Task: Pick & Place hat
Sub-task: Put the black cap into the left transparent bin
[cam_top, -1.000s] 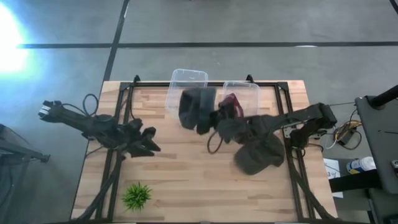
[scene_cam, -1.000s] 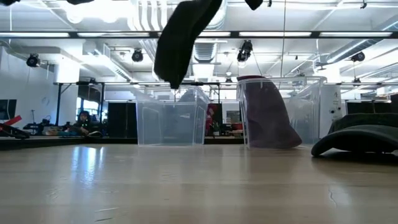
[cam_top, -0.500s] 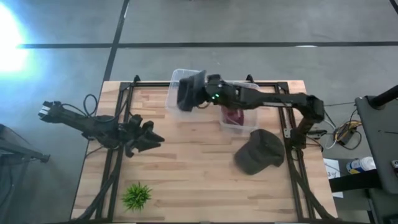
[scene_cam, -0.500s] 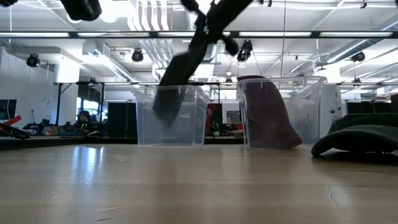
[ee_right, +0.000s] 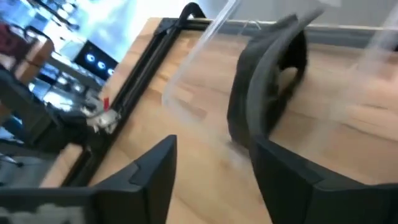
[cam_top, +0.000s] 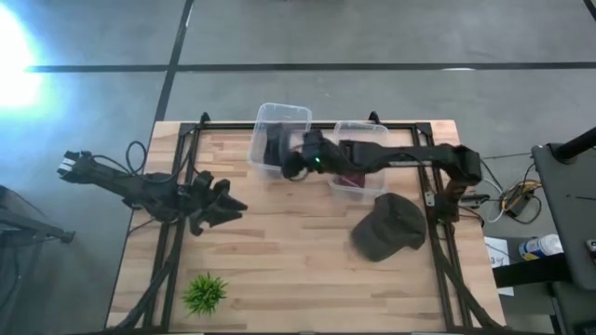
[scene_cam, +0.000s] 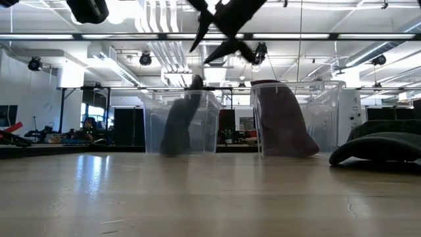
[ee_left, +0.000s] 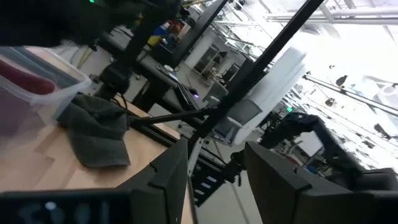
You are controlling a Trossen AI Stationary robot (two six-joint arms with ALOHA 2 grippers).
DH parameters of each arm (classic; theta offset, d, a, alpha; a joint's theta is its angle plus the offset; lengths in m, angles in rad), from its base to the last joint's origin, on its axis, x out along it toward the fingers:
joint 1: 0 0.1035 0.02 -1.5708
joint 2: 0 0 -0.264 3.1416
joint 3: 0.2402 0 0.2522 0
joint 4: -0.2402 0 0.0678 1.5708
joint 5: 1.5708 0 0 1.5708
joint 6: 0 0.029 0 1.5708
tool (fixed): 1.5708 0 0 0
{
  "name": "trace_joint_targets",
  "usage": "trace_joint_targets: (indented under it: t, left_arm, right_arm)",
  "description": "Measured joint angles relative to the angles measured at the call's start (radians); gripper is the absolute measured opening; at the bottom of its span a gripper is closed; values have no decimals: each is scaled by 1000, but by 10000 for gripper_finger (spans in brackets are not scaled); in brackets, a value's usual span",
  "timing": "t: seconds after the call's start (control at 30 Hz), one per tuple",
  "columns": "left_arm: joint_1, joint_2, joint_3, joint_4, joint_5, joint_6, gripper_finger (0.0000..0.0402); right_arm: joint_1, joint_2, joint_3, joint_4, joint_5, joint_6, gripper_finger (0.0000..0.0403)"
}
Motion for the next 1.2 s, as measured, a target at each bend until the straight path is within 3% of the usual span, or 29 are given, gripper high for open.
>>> trace_joint_targets:
  t: [0.13, 0.23, 0.4, 0.53, 0.63, 0.97, 1.03, 1.2]
  left_arm:
    - [0, 9, 0, 0, -11, 20, 154]
    - [0, 18, 0, 0, -11, 9, 154]
    - [0, 45, 0, 2, -11, 7, 154]
    - [0, 92, 0, 2, -8, 1, 154]
    - [0, 154, 0, 0, -6, -5, 154]
    - [-2, 433, -1, -3, 0, -83, 154]
    - [-6, 483, -1, -2, 13, -132, 154]
    - [-49, 578, -1, 0, 18, -267, 154]
  right_arm:
    - [116, -73, 1, -209, 41, 49, 219]
    - [225, -98, 1, -441, 53, 196, 223]
    - [424, -87, 0, -835, 52, 635, 224]
    - [567, -63, -13, -1047, -23, 986, 224]
    - [628, -51, -44, -1145, -85, 1152, 224]
    - [590, -60, -352, -951, -128, 1178, 224]
    - [575, -73, -428, -816, -129, 1139, 224]
    - [557, -104, -635, -286, -131, 1069, 218]
